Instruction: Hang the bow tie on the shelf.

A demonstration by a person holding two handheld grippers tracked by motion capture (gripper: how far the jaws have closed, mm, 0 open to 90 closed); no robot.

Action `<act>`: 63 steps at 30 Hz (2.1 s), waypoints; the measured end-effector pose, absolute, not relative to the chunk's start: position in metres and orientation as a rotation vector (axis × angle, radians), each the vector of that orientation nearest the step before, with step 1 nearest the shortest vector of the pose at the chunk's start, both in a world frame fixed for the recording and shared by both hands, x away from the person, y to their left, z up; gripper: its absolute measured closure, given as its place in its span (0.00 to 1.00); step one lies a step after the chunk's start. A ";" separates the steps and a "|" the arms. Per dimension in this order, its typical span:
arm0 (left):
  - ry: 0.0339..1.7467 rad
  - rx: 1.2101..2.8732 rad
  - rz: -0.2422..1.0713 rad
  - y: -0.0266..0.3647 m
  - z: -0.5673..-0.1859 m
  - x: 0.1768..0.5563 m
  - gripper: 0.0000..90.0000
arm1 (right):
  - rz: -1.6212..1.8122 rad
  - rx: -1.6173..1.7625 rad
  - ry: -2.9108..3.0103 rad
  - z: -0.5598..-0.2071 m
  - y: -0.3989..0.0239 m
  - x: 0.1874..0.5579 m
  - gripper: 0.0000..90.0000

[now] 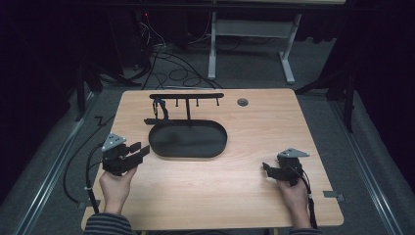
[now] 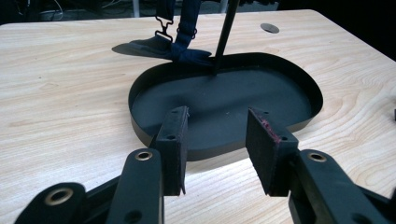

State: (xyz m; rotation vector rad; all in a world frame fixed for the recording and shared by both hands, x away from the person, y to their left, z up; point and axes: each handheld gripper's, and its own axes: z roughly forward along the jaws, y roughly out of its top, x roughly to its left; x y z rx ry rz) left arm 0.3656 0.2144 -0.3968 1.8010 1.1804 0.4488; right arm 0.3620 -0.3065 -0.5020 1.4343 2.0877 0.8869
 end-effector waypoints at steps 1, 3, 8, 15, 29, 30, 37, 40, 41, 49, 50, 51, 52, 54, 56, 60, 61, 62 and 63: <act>1.180 1.803 0.445 0.214 -0.398 0.365 0.66 | 0.887 1.434 2.088 -0.502 -0.306 0.362 0.36; 1.179 1.805 0.443 0.214 -0.399 0.364 0.65 | 0.887 1.437 2.087 -0.502 -0.306 0.362 0.36; 1.179 1.813 0.438 0.212 -0.404 0.363 0.65 | 0.886 1.437 2.087 -0.502 -0.306 0.362 0.36; 1.184 1.821 0.423 0.208 -0.413 0.361 0.65 | 0.886 1.437 2.087 -0.502 -0.306 0.362 0.36; 1.201 1.846 0.394 0.203 -0.429 0.357 0.63 | 0.885 1.436 2.087 -0.502 -0.306 0.362 0.36; 1.204 1.848 0.389 0.203 -0.431 0.357 0.63 | 0.885 1.434 2.088 -0.502 -0.306 0.362 0.36; 1.216 1.855 0.381 0.201 -0.441 0.356 0.63 | 0.885 1.437 2.087 -0.502 -0.306 0.362 0.36; 1.225 1.860 0.380 0.200 -0.445 0.356 0.63 | 0.886 1.437 2.087 -0.502 -0.306 0.362 0.36; 1.227 1.859 0.377 0.200 -0.447 0.356 0.63 | 0.886 1.436 2.087 -0.502 -0.306 0.362 0.36; 1.237 1.876 0.375 0.196 -0.458 0.355 0.62 | 0.885 1.437 2.087 -0.502 -0.306 0.362 0.36; 1.243 1.875 0.374 0.195 -0.460 0.355 0.62 | 0.885 1.436 2.087 -0.502 -0.306 0.362 0.36; 1.241 1.881 0.373 0.194 -0.462 0.355 0.62 | 0.885 1.437 2.087 -0.502 -0.306 0.362 0.36; 1.243 1.882 0.374 0.193 -0.463 0.355 0.62 | 0.885 1.437 2.087 -0.502 -0.306 0.362 0.36; 1.242 1.888 0.372 0.191 -0.467 0.355 0.62 | 0.885 1.437 2.087 -0.502 -0.306 0.362 0.36; 1.244 1.894 0.372 0.189 -0.470 0.355 0.62 | 0.885 1.434 2.088 -0.502 -0.306 0.362 0.36; 1.246 1.902 0.392 0.186 -0.475 0.356 0.60 | 0.885 1.436 2.087 -0.502 -0.306 0.362 0.36; 1.246 1.908 0.397 0.185 -0.477 0.356 0.60 | 0.885 1.437 2.087 -0.502 -0.306 0.362 0.36; 1.246 1.911 0.401 0.183 -0.478 0.356 0.60 | 0.886 1.437 2.087 -0.502 -0.306 0.362 0.36; 1.246 1.924 0.412 0.182 -0.479 0.357 0.59 | 0.886 1.437 2.087 -0.502 -0.306 0.362 0.36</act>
